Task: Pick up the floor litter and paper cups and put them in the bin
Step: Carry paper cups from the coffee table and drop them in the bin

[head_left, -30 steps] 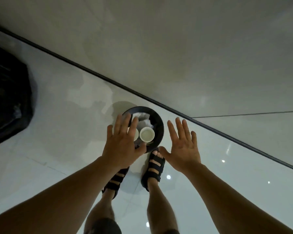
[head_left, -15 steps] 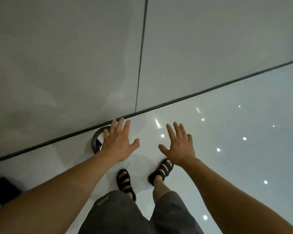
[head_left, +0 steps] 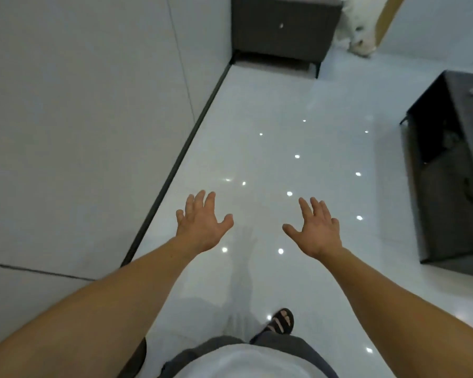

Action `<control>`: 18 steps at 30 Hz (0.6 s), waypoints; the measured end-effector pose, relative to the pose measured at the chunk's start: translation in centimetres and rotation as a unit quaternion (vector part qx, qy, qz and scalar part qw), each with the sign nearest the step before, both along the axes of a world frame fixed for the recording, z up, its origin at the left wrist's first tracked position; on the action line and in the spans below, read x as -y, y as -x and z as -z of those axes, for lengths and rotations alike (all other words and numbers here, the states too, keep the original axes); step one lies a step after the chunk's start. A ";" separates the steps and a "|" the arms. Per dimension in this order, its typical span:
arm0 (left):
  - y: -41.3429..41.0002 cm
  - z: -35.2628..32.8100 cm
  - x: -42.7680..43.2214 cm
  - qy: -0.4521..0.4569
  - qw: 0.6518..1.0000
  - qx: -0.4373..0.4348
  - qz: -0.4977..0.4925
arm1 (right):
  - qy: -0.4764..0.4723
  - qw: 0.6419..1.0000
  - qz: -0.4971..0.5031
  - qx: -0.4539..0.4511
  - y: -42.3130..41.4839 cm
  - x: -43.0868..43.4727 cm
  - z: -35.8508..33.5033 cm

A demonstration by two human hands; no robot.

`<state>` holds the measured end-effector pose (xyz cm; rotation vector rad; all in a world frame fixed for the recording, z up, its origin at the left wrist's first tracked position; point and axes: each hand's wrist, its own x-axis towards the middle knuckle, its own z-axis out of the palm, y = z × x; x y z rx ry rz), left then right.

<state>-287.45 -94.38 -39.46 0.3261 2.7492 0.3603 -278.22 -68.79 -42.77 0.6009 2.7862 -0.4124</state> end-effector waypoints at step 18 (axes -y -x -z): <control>14.6 0.2 -41.7 -0.027 0.957 -0.028 0.287 | -0.048 0.956 0.287 0.026 1.8 -33.9 -1.7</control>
